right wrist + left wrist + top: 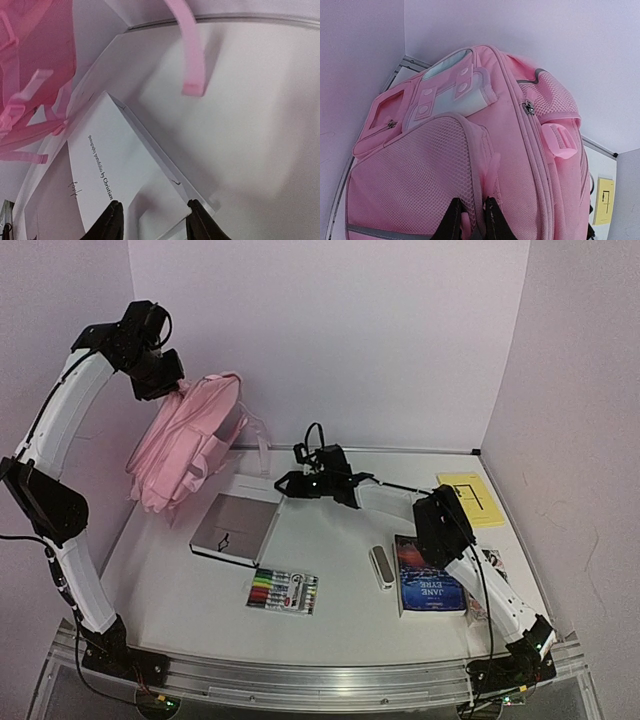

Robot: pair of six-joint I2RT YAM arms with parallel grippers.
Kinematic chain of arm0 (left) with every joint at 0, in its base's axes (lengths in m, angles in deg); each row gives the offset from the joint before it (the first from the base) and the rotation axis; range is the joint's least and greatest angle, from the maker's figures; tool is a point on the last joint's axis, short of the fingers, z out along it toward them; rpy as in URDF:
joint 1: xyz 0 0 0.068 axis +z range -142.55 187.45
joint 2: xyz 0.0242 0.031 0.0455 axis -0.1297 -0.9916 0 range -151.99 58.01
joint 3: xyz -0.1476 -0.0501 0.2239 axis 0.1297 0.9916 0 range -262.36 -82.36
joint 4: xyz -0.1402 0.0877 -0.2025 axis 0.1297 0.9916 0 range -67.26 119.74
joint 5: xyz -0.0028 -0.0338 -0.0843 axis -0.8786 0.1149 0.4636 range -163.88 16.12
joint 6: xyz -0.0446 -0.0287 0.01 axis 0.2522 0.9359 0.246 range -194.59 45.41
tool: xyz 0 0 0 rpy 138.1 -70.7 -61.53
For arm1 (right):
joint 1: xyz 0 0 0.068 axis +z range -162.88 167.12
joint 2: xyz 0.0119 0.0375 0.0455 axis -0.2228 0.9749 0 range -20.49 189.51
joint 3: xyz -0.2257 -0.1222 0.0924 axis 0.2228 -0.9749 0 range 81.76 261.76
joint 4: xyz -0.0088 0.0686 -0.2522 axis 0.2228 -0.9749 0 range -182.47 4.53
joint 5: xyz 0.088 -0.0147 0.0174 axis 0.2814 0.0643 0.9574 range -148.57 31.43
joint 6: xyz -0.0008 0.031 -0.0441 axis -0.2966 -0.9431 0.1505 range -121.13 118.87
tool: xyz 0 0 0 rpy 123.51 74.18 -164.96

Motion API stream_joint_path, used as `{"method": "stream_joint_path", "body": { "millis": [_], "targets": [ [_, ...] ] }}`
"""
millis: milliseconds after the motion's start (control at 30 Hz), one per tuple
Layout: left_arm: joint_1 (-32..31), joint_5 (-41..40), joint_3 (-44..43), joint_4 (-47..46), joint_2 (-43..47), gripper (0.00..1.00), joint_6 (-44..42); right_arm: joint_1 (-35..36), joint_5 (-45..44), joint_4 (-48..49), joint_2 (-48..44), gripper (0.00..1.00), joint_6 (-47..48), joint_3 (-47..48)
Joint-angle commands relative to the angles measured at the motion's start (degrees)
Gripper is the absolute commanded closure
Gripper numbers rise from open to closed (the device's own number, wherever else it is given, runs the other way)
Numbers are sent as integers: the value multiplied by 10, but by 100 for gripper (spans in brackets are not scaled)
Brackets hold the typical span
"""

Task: Pack the student bag
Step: Pick up the student bag at the center of the board, then place the student bag at the center of the board.

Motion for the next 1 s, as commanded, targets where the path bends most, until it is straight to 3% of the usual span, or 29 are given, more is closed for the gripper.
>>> {"method": "stream_joint_path", "body": {
  "millis": [0, 233, 367, 433, 633, 767, 967],
  "targets": [
    [3, -13, -67, -125, 37, 100, -28, 41, 24, 25, -28, 61, 7, -39],
    [3, 44, -74, -165, 16, 100, -38, 74, 55, 44, -64, 63, -70, -90],
    [-5, 90, -76, -201, -3, 100, -45, 62, 75, 70, -115, 49, -95, -137],
    [-14, 106, -78, -219, -17, 100, -53, 42, 88, 75, -150, 32, -104, -166],
    [-49, 172, -72, -273, -74, 100, -89, -73, 139, 73, -301, 11, -101, -313],
    [-76, 203, -92, -283, -141, 100, -126, -172, 153, 59, -383, 3, -98, -398],
    [-133, 258, -124, -280, -254, 100, -219, -270, 161, -9, -425, 2, -71, -434]
  ]
}}
